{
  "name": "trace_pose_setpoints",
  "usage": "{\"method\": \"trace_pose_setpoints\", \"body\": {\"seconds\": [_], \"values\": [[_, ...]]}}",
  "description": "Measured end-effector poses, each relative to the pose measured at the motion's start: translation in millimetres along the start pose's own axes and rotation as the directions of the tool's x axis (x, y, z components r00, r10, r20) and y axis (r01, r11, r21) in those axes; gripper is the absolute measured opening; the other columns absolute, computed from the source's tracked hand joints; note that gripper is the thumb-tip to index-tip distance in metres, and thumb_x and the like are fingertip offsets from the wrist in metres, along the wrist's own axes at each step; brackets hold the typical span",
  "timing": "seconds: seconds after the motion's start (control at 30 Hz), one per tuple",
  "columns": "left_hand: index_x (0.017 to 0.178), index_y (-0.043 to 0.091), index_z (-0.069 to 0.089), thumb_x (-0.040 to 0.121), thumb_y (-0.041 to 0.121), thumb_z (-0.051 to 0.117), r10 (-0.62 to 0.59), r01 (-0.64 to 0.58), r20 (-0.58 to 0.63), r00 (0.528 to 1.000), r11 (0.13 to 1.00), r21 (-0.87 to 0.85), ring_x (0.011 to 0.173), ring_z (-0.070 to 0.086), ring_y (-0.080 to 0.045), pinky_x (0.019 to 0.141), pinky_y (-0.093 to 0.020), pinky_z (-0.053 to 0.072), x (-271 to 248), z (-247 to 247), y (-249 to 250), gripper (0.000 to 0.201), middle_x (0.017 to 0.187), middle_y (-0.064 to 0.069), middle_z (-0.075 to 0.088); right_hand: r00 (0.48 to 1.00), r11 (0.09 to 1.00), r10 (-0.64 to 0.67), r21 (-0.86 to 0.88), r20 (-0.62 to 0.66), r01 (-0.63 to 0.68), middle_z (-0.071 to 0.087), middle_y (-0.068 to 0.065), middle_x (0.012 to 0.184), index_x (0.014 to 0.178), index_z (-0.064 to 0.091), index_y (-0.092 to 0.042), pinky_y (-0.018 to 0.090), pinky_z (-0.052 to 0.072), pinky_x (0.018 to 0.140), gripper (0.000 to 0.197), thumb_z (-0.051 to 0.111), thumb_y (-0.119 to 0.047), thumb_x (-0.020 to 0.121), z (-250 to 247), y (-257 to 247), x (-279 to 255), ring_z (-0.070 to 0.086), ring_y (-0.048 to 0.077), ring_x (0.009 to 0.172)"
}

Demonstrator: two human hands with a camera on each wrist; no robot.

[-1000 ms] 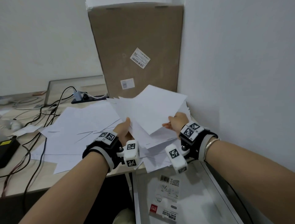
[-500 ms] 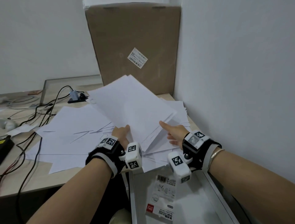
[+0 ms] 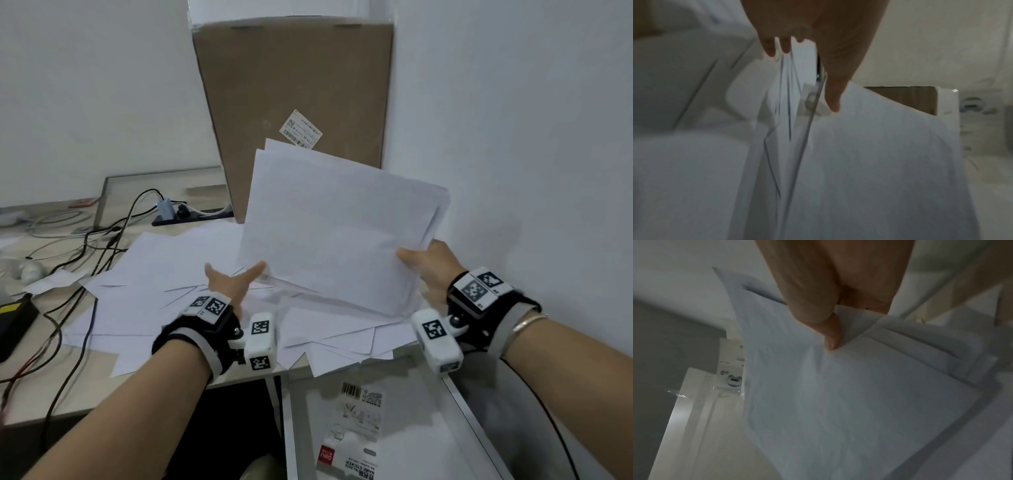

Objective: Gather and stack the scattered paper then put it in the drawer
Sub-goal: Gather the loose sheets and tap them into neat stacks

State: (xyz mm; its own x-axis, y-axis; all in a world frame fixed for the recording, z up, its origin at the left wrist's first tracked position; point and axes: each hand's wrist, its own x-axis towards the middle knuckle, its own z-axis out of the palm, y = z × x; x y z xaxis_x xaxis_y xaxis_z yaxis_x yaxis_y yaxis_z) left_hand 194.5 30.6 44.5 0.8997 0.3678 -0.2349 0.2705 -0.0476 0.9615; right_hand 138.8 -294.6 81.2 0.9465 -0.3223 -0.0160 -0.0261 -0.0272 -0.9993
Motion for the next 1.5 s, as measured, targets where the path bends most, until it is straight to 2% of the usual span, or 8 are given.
{"method": "trace_pose_setpoints", "body": {"seconds": [0.1,0.2,0.53,0.77,0.93,1.03,1.23,1.5], "values": [[0.153,0.028,0.002,0.069,0.035,0.083,0.286,-0.291,0.167,0.944,0.957,0.008,0.146,0.019,-0.022,0.114,-0.05,0.025,5,-7,28,0.117,0.16,0.001,0.01,0.997,0.997,-0.057,-0.057,0.047,0.06,0.067,0.017,0.113,0.114,0.063,0.003,0.046,0.049,0.096,0.028,0.063,-0.001,0.087,-11,-16,3,0.064,0.032,0.102],[0.147,0.025,0.03,0.062,0.034,0.087,0.414,-0.403,0.331,0.848,0.909,-0.107,0.132,0.046,-0.02,0.107,-0.045,0.04,4,-12,61,0.102,0.147,-0.001,0.044,0.982,0.989,-0.116,-0.075,0.149,0.128,0.066,0.014,0.111,0.11,0.063,-0.003,0.041,0.05,0.094,0.022,0.062,0.0,0.088,-11,-32,1,0.064,0.027,0.097],[0.12,0.016,0.062,0.035,0.046,0.093,0.261,-0.215,0.61,0.748,0.965,-0.15,0.104,0.068,-0.018,0.079,-0.029,0.055,-14,-23,31,0.095,0.116,-0.001,0.07,0.908,1.0,-0.007,-0.005,0.42,0.01,0.073,-0.002,0.108,0.115,0.063,-0.021,0.032,0.054,0.083,0.045,0.073,-0.015,0.071,-6,-10,-18,0.07,0.015,0.098],[0.12,0.011,0.063,0.05,0.032,0.091,0.179,-0.131,0.593,0.785,0.984,-0.124,0.104,0.068,-0.023,0.07,-0.027,0.058,-18,-10,21,0.079,0.113,-0.004,0.071,0.893,0.998,0.055,-0.01,0.447,-0.056,0.068,0.002,0.12,0.126,0.058,-0.016,0.034,0.051,0.094,0.068,0.084,-0.019,0.063,1,4,-15,0.065,0.018,0.11],[0.124,0.005,0.06,0.08,0.008,0.072,0.272,-0.191,0.442,0.855,0.957,-0.219,0.092,0.069,-0.017,0.062,-0.02,0.056,-21,-4,30,0.046,0.117,-0.009,0.068,0.941,0.995,-0.002,0.095,0.338,-0.032,0.073,0.004,0.106,0.116,0.064,-0.011,0.026,0.057,0.072,0.061,0.085,-0.021,0.061,0,0,-15,0.069,0.021,0.098],[0.13,0.009,0.055,0.08,0.004,0.071,0.359,-0.259,0.349,0.866,0.917,-0.303,0.098,0.068,-0.021,0.066,-0.023,0.057,-19,-9,46,0.053,0.115,-0.009,0.069,0.94,0.993,-0.02,0.114,0.342,-0.021,0.074,0.004,0.104,0.107,0.068,-0.014,0.029,0.056,0.074,0.087,0.095,-0.042,0.029,-5,-3,-12,0.071,0.02,0.093],[0.134,0.016,0.047,0.067,0.014,0.083,0.387,-0.276,0.372,0.844,0.907,-0.317,0.107,0.066,-0.026,0.084,-0.039,0.056,-18,-7,51,0.076,0.119,-0.008,0.066,0.944,0.984,-0.027,0.173,0.328,-0.032,0.074,0.006,0.103,0.107,0.068,-0.013,0.031,0.056,0.075,0.09,0.095,-0.041,0.026,-1,-1,-10,0.071,0.021,0.091],[0.129,0.006,0.055,0.076,0.015,0.077,0.224,-0.177,0.425,0.877,0.973,-0.149,0.111,0.063,-0.03,0.089,-0.039,0.051,-17,10,5,0.058,0.124,-0.014,0.064,0.99,0.998,-0.012,-0.066,0.14,0.022,0.064,0.014,0.115,0.127,0.054,-0.001,0.034,0.055,0.079,0.04,0.062,-0.001,0.088,6,6,-11,0.064,0.024,0.091]]}}
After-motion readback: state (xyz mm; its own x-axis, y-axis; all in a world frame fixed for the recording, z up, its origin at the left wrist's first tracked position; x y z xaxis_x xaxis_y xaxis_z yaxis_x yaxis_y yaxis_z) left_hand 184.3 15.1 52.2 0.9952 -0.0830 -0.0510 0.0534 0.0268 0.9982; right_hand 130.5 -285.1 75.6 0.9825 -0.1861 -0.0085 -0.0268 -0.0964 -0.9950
